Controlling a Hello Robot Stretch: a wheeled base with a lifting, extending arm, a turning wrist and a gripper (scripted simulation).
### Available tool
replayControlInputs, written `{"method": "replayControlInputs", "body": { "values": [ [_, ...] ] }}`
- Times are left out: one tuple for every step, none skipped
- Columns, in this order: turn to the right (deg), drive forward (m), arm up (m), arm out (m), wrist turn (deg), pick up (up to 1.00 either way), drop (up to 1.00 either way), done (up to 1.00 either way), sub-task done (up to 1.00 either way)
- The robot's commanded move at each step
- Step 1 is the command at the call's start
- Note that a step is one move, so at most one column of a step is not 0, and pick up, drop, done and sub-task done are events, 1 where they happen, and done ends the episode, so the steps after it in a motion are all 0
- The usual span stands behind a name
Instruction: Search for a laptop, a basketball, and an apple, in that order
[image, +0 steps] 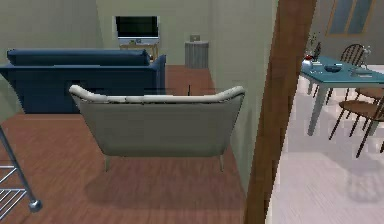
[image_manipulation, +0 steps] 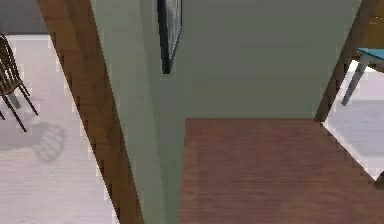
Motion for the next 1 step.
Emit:
{"method": "replayControlInputs", "body": {
  "values": [
    [0.0, 0.3, 0.0, 0.0, 0.0, 0.0, 0.0, 0.0, 0.0]
  ]
}}
